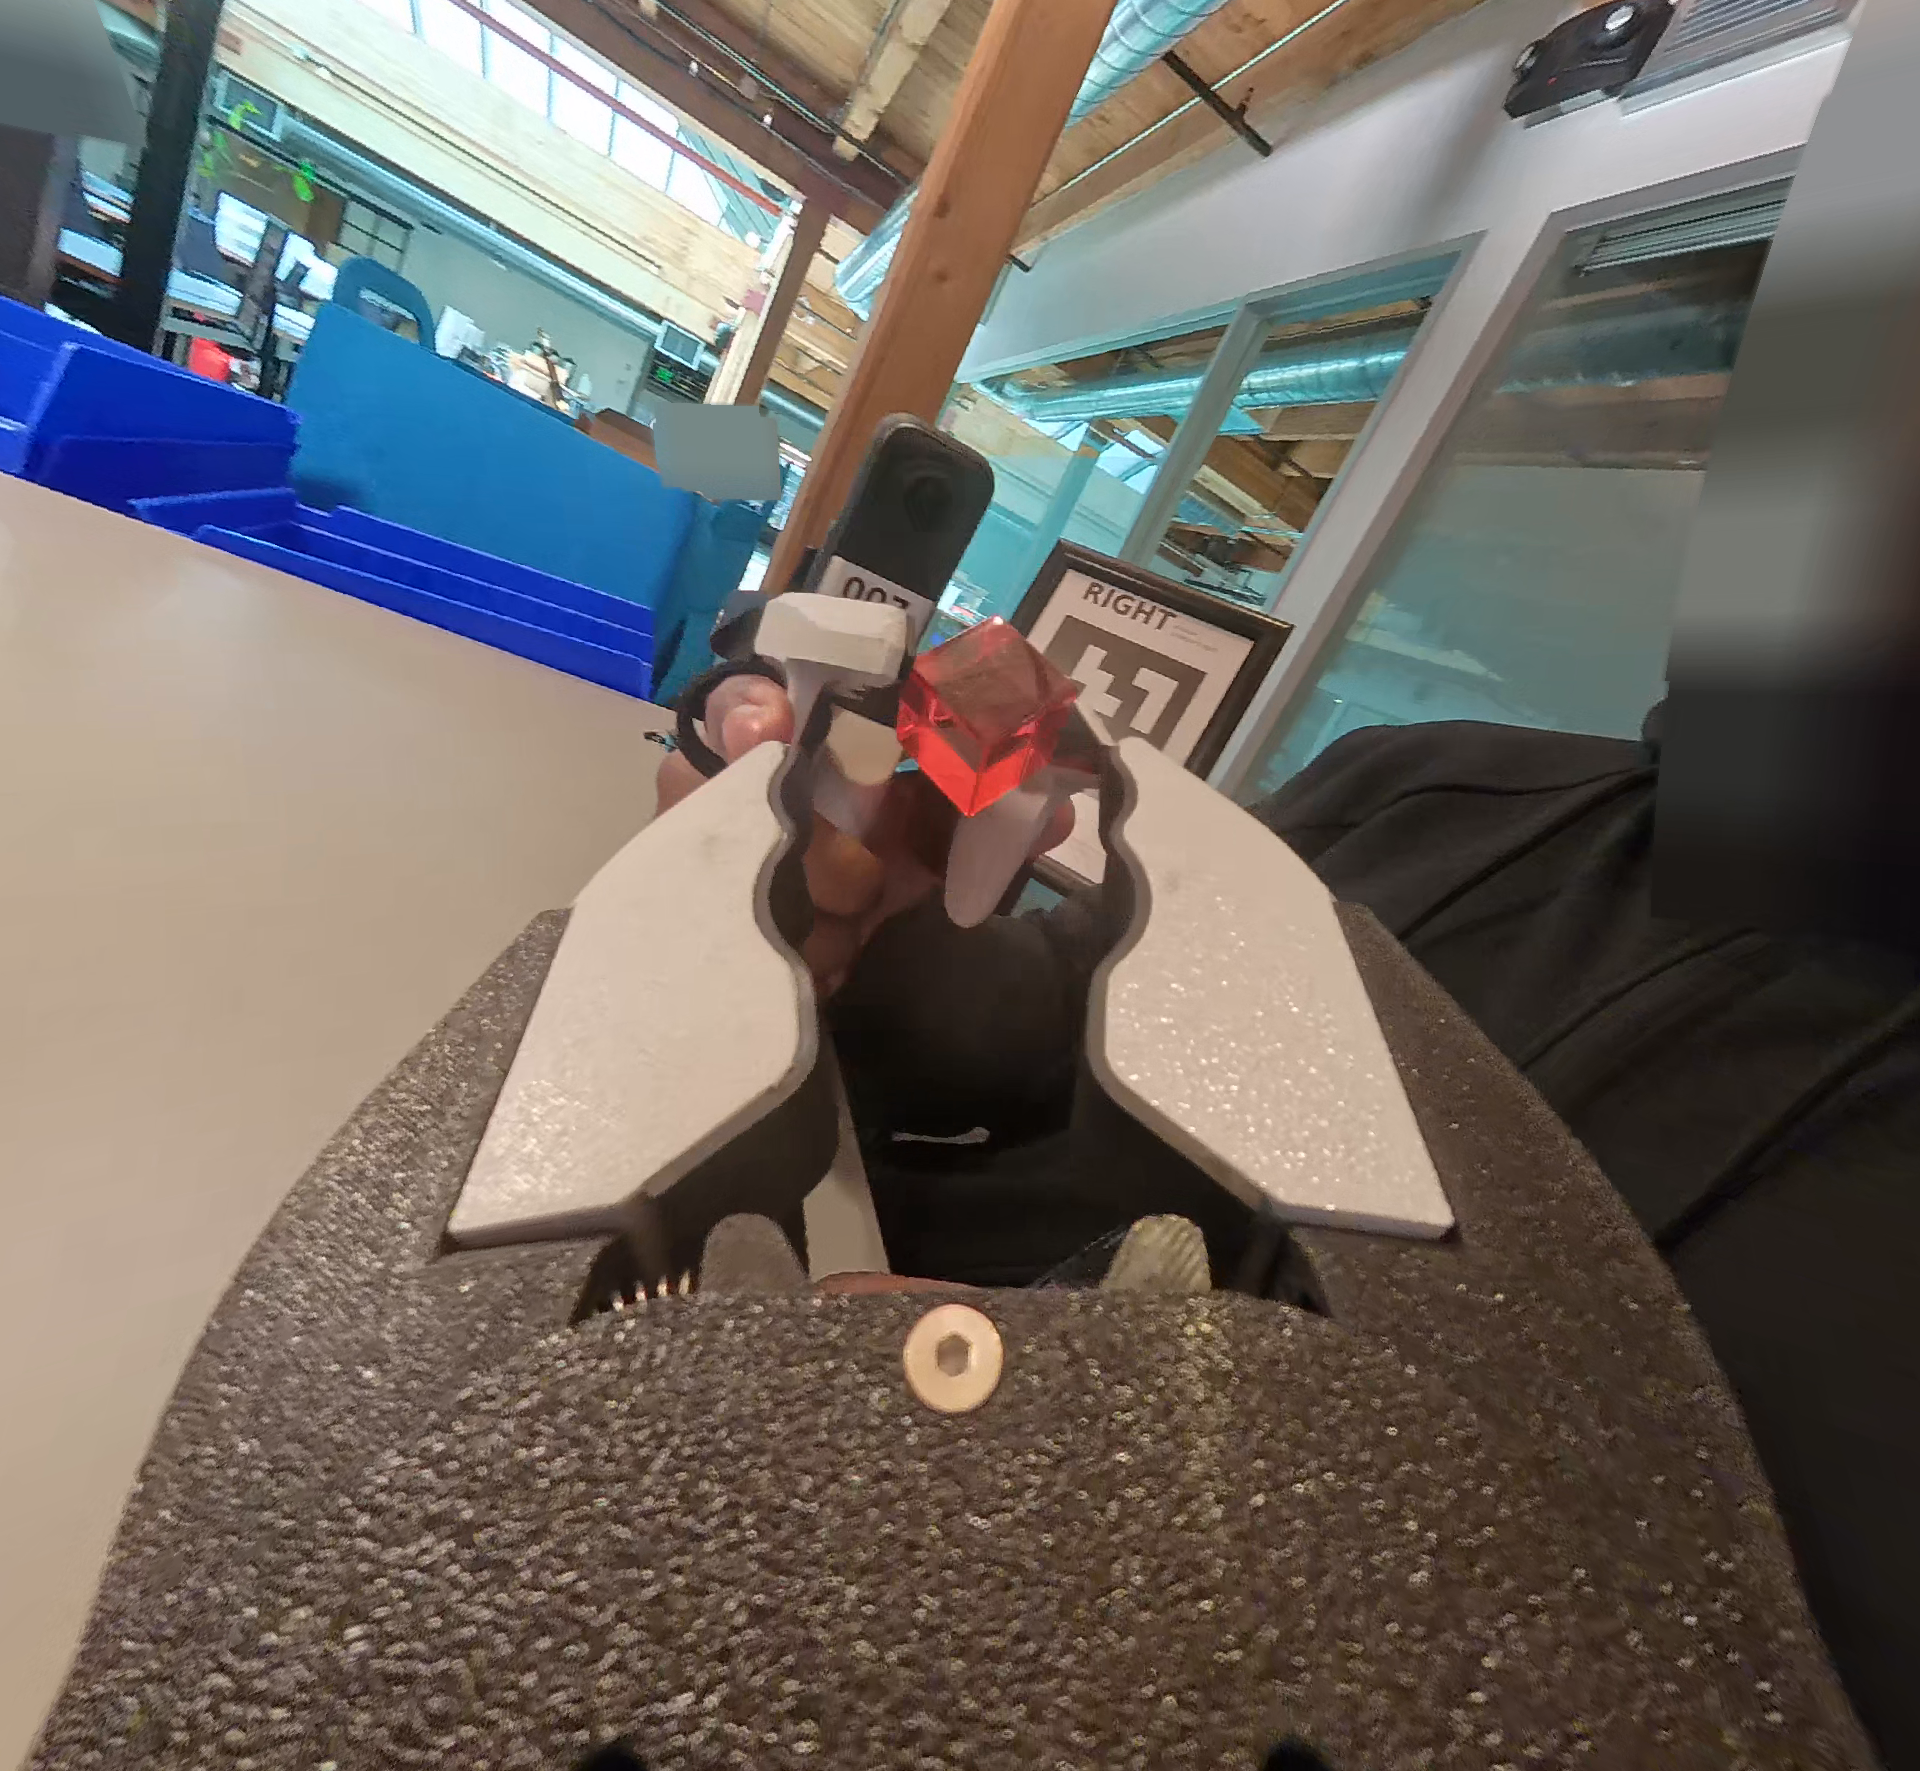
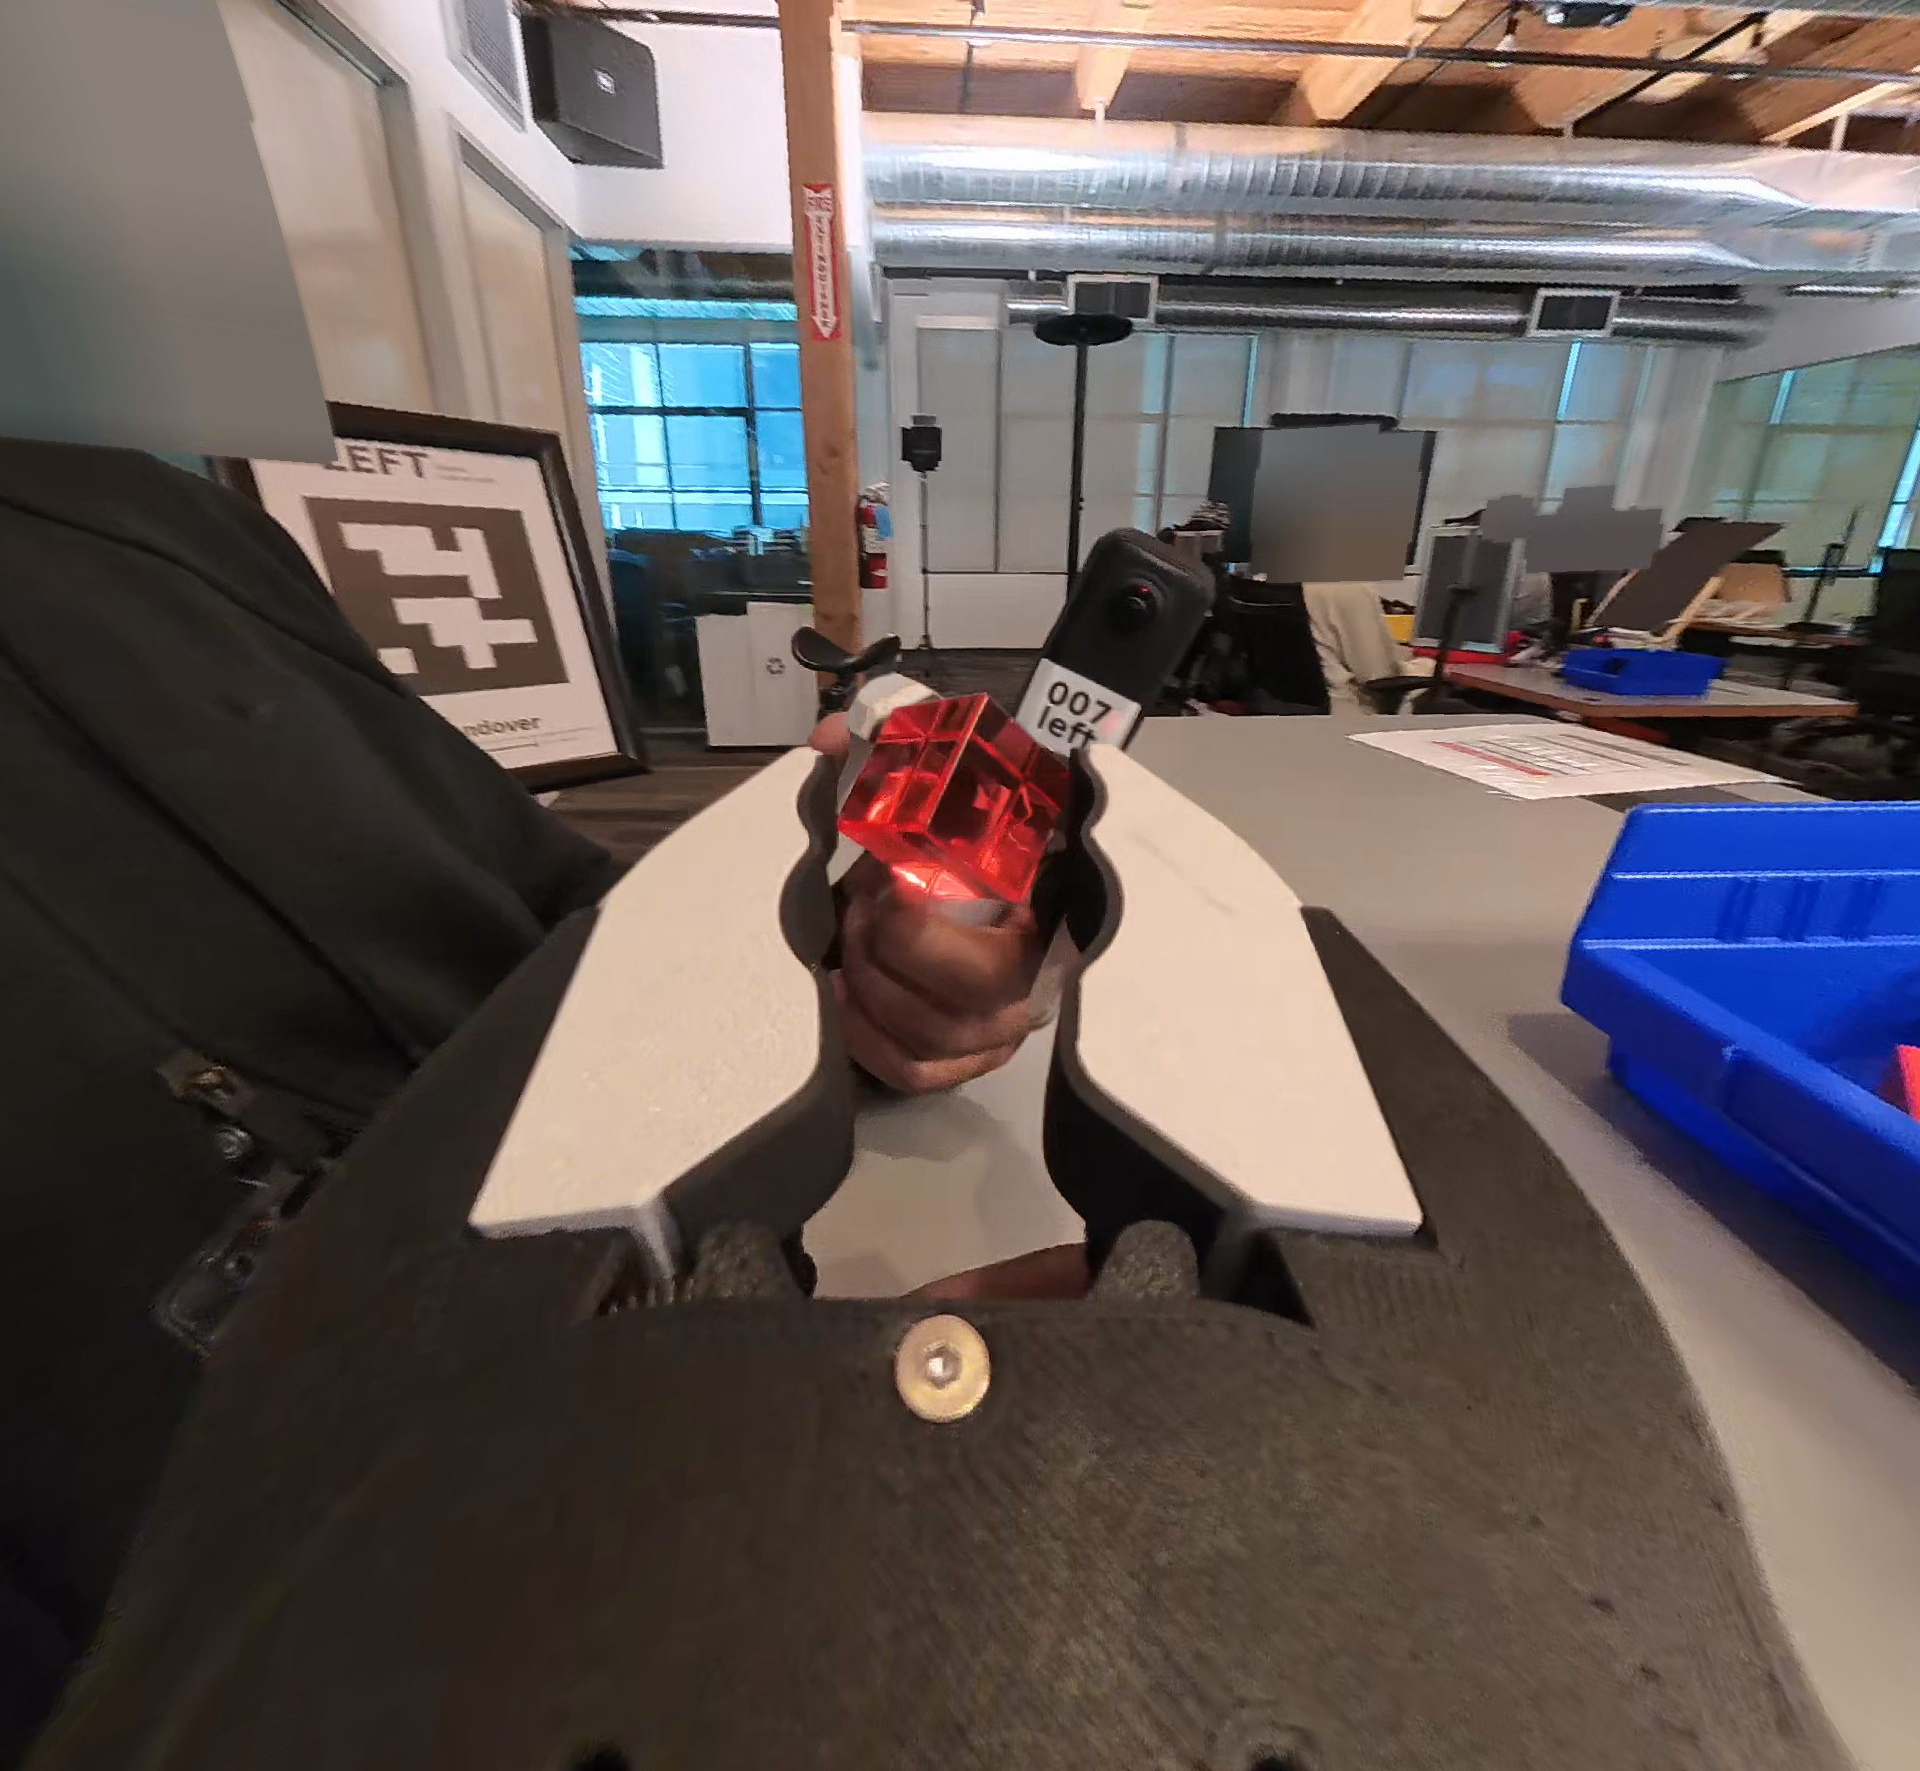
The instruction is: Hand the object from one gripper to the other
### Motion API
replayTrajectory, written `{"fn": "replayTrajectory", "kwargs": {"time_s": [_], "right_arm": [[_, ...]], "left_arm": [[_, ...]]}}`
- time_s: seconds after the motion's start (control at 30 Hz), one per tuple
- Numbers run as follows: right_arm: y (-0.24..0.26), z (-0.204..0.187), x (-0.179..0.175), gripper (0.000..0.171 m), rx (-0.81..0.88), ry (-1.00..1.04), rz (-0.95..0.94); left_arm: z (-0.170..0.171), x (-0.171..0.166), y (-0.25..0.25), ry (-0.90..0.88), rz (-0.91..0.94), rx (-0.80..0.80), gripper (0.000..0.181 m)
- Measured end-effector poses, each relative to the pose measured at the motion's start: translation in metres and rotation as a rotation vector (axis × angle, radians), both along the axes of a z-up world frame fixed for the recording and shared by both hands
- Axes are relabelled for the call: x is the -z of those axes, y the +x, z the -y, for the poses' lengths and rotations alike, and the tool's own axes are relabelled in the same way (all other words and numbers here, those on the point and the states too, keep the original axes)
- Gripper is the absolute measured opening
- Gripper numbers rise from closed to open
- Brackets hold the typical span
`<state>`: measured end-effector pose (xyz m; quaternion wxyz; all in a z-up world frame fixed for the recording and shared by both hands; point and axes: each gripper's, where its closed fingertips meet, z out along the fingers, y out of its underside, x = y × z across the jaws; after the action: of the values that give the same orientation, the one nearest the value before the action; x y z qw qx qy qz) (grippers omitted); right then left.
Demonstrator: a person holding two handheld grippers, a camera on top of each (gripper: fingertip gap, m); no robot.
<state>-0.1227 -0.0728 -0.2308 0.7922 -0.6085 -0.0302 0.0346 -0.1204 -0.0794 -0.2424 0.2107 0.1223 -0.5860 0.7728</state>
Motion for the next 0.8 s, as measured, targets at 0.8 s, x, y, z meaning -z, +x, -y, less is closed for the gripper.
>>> {"fn": "replayTrajectory", "kwargs": {"time_s": [0.8], "right_arm": [[-0.013,-0.002,-0.007,0.043,-0.042,0.055,0.049]], "left_arm": [[0.019,-0.014,-0.022,-0.174,-0.232,0.250,0.052]]}}
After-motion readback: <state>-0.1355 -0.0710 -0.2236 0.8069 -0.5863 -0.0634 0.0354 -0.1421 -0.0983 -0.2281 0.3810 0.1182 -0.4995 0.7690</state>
